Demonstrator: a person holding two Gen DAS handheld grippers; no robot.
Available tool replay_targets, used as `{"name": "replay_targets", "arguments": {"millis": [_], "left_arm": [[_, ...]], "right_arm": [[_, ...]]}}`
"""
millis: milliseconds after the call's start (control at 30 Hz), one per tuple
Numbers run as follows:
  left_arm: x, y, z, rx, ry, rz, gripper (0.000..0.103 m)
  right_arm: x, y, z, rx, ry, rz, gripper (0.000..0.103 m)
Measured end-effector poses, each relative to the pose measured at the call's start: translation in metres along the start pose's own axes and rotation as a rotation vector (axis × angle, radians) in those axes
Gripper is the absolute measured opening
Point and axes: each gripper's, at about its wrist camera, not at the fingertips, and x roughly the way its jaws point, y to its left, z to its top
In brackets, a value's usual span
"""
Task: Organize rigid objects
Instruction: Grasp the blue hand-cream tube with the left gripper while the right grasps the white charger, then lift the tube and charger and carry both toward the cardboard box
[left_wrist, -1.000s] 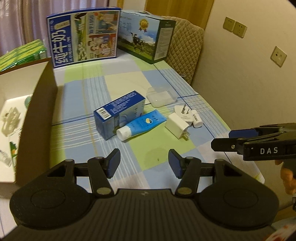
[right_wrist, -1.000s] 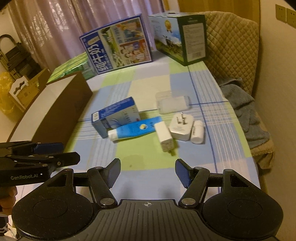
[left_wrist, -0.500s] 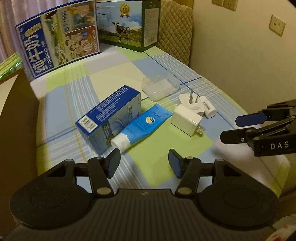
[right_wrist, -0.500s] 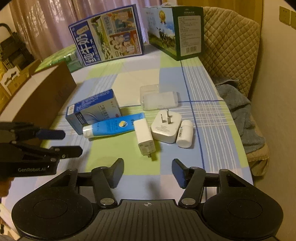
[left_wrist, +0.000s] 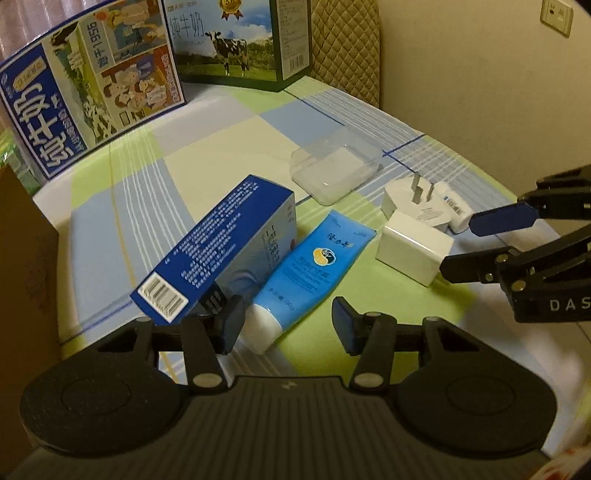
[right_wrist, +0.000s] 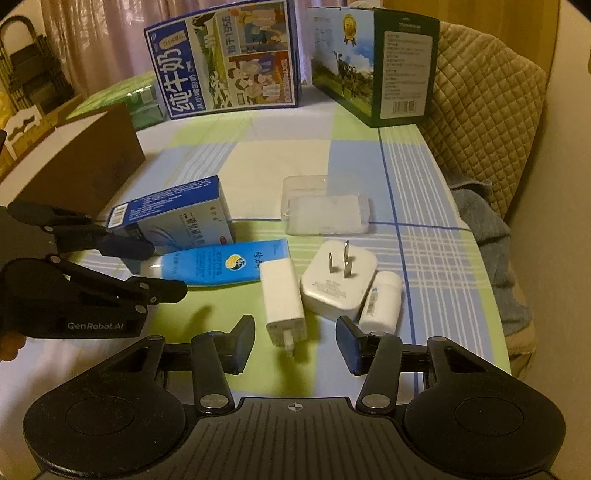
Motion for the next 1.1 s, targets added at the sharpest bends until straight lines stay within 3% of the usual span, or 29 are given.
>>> {"name": "replay_targets", "arguments": {"millis": [167, 267, 333, 600, 1100], "left_arm": [[0.011, 0.000, 0.002, 0.017, 0.016, -0.007, 0.047], [0.017, 0.001, 0.002, 0.022, 0.036, -0.011, 0.047], [0.017, 0.001, 0.003, 0.027, 0.039, -0.015, 0.044], [0.010, -0.005, -0.007, 0.012, 0.058, -0.042, 0.026], [-0.048, -0.006, -0.071, -0.129, 0.107, -0.076, 0.025]], "right_arm": [[0.010, 0.004, 0.002, -0.020, 0.001, 0.008, 0.043], [0.015, 0.008, 0.003, -0.040, 0.002, 0.003, 0.035], [0.017, 0.009, 0.003, -0.051, 0.003, -0.006, 0.024], [0.012, 0.012, -0.004, -0.055, 0.013, -0.005, 0.022], [-0.028, 0.016, -0.049, -0.038, 0.056, 0.030, 0.022]]}}
